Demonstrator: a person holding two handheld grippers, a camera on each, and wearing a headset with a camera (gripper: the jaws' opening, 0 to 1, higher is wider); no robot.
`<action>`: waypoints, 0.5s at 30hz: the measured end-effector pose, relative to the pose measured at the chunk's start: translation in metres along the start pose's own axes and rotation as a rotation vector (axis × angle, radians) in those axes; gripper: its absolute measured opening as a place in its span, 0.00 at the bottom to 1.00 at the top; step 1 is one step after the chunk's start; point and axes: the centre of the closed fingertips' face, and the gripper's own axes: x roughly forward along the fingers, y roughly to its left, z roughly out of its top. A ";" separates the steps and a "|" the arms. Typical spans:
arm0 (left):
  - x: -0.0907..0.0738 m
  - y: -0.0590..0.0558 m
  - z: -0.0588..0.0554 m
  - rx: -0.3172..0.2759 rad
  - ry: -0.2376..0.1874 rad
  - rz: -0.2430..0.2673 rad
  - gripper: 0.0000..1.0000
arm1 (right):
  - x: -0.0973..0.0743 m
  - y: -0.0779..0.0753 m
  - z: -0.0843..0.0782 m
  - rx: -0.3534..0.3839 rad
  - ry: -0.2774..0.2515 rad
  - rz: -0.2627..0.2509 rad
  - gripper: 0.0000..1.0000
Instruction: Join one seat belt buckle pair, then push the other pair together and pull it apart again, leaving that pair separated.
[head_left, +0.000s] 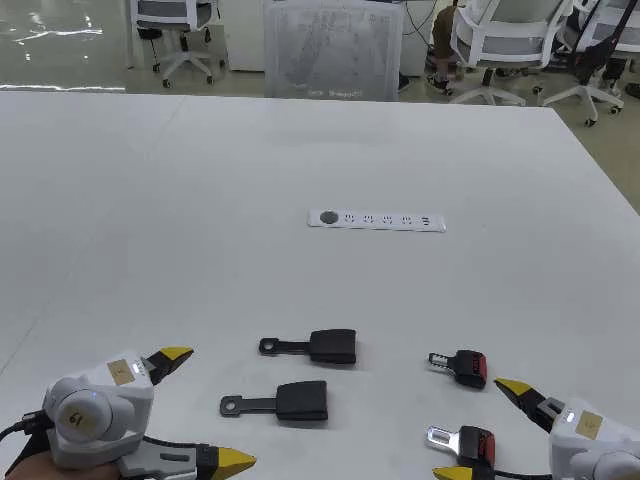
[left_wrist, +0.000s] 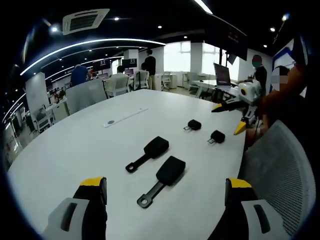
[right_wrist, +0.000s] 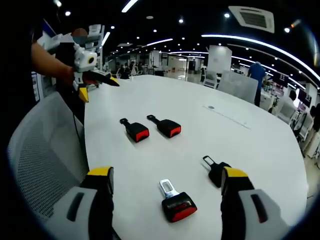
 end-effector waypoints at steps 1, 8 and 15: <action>0.000 0.000 0.000 0.000 0.000 0.000 1.00 | 0.000 0.000 0.000 -0.001 -0.002 0.000 0.91; -0.001 0.000 0.000 -0.001 -0.001 0.005 1.00 | 0.001 0.003 -0.004 0.004 0.006 0.009 0.91; -0.001 0.000 -0.002 -0.002 0.002 0.006 1.00 | 0.000 0.003 -0.005 0.006 0.007 0.006 0.91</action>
